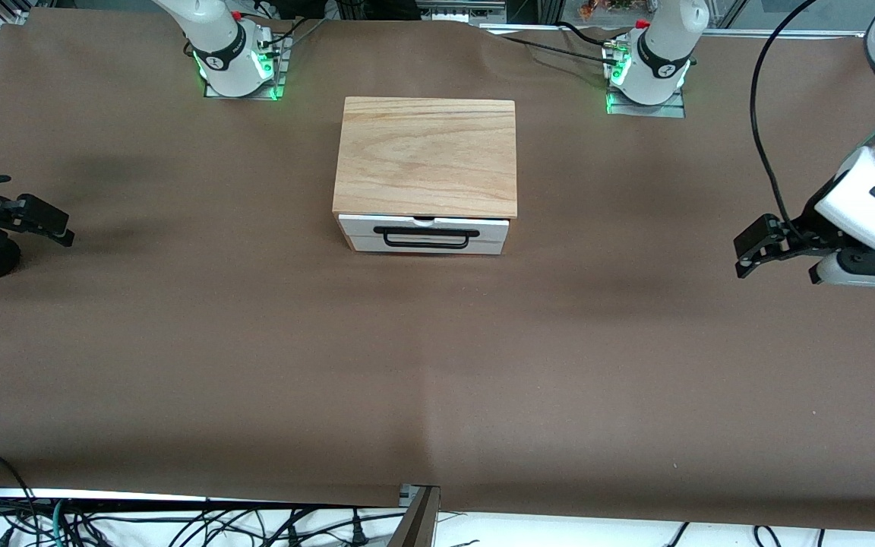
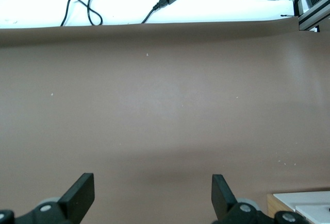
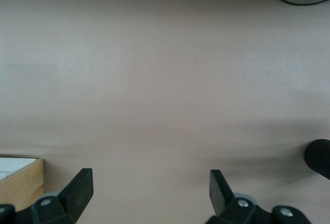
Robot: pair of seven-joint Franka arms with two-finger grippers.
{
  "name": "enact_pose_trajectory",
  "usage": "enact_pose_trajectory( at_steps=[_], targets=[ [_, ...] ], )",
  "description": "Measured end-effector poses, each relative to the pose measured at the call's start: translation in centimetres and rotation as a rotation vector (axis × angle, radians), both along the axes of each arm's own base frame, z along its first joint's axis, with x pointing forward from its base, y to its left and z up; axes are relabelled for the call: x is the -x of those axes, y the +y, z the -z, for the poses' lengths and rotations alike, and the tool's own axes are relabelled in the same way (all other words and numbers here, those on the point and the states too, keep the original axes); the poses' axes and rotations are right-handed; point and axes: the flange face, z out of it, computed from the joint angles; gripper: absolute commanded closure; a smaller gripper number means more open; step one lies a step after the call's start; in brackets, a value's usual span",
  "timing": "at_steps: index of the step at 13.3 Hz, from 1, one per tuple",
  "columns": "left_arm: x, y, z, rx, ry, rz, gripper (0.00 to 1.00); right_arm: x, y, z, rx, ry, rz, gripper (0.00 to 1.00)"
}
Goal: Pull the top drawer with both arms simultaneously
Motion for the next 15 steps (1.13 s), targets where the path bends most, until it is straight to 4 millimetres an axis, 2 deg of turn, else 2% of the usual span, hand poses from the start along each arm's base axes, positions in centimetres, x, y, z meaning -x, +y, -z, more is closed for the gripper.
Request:
enact_pose_trajectory(
  at_steps=[5,7,9,13,15],
  targets=[
    [1.8,2.0,-1.2,0.047,0.059,-0.037,0.00,0.0,-0.4,0.0,0.000,0.002,0.006,0.00],
    [3.3,2.4,-0.2,0.046,0.104,-0.044,0.00,0.0,-0.5,0.0,0.000,0.003,0.008,0.00],
    [4.8,1.9,1.6,0.037,0.156,-0.037,0.00,0.0,-0.5,0.1,0.000,0.004,0.008,0.00],
    [6.7,0.2,3.9,0.025,0.214,-0.006,0.00,0.0,-0.5,0.1,0.000,0.005,0.008,0.00],
    [7.1,0.0,4.5,0.020,0.228,-0.003,0.00,0.0,-0.5,0.1,0.000,0.005,0.009,0.00]
  ],
)
